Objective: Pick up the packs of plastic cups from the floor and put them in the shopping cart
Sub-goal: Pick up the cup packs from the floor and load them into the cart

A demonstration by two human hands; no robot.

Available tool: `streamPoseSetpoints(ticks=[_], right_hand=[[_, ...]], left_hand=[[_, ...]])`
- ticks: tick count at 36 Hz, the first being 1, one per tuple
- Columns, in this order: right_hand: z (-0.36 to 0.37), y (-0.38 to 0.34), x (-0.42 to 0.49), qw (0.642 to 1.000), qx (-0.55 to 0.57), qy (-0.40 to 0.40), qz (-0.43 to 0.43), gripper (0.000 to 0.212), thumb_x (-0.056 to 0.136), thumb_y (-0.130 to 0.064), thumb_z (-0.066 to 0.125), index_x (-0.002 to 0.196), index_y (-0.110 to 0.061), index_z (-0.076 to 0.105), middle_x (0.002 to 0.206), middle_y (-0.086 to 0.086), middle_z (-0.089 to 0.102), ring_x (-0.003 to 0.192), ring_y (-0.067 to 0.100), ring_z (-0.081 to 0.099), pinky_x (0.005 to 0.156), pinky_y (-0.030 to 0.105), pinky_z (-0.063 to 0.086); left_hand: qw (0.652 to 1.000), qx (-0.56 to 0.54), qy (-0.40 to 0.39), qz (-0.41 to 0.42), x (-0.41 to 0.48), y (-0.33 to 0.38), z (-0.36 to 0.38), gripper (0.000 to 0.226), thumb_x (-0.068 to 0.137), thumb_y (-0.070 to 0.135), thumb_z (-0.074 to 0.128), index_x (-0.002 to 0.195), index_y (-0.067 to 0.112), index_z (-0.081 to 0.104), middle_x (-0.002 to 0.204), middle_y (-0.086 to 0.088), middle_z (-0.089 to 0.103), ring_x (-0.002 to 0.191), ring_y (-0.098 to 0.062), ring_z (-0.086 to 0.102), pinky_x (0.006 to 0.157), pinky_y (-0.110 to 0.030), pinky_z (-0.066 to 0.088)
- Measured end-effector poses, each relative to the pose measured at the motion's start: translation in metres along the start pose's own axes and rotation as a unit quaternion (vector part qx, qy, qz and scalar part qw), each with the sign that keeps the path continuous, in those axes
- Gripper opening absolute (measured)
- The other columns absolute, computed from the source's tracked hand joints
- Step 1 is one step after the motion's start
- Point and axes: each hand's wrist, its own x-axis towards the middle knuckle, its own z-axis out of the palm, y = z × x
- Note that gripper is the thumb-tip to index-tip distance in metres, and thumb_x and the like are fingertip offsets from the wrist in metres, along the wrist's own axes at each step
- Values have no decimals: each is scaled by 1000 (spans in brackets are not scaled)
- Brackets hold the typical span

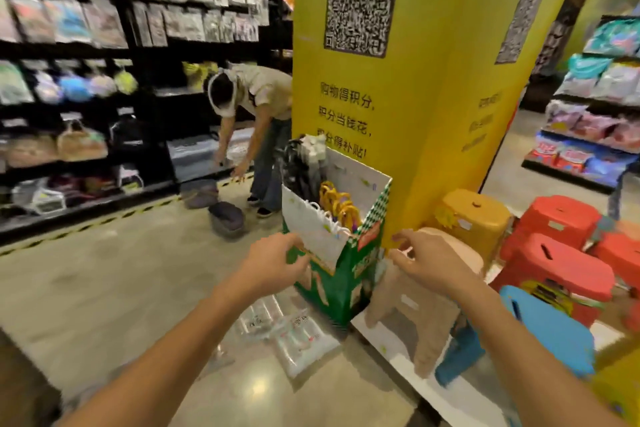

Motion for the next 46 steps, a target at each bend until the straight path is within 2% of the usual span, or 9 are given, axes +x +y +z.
streamPoseSetpoints(ticks=[3,9,13,20,28,35,38,42,46], right_hand=[[11,1,44,999,-7,-10,-30,31,96,-43,54,123,-29,59,108,-3,69,86,15,62,74,38,55],[30,19,134,995,-18,-25,-95,26,96,-45,53,116,-29,59,110,-7,68,92,16,63,71,32,52],[40,38,190,991,7,-42,-128,31,94,-45,51,119,-30,60,111,-6,68,91,15,62,76,37,55],[71,69,262,985,39,-100,-133,38,94,-46,50,128,-29,56,113,-2,69,90,16,64,79,40,56],[129,83,343,976,44,-173,-126,39,95,-44,51,130,-28,54,121,0,66,101,18,62,83,39,54],[212,82,415,970,58,-211,-103,42,96,-40,52,135,-25,54,120,2,67,103,22,64,88,45,53],[259,88,441,968,69,-223,-93,41,95,-35,55,133,-22,55,120,4,67,103,25,64,90,43,51],[329,100,472,959,89,-259,-75,42,95,-28,58,135,-16,54,120,10,67,106,28,64,90,42,51],[409,116,498,946,100,-304,-49,47,97,-30,56,141,-14,49,118,11,66,106,27,64,91,44,51]], left_hand=[[999,9,15,-33,23,-12,-2,42,90,37,58,128,19,61,126,0,63,117,-19,57,98,-35,46],[996,32,42,-77,82,-20,7,41,90,42,57,126,23,60,126,0,63,117,-20,57,98,-39,47],[993,50,48,-96,125,-19,21,43,91,44,55,128,25,58,127,2,61,116,-16,56,97,-37,47],[990,36,35,-130,188,-27,56,40,93,36,56,128,17,59,130,0,61,118,-17,56,95,-29,41],[980,2,10,-199,252,-73,98,43,94,36,54,134,20,54,131,-1,58,122,-19,51,97,-31,37],[970,-49,-14,-238,310,-160,155,49,95,39,52,140,22,46,141,-2,50,127,-20,48,104,-37,40],[961,-79,-19,-266,334,-201,189,50,94,36,53,142,23,44,142,-5,47,128,-23,47,102,-36,39],[947,-119,-22,-296,363,-250,239,52,93,34,54,143,24,43,144,-6,46,131,-26,45,105,-45,41],[932,-152,-32,-328,383,-295,301,56,89,38,51,142,21,45,141,-10,48,129,-27,47,104,-40,40]])
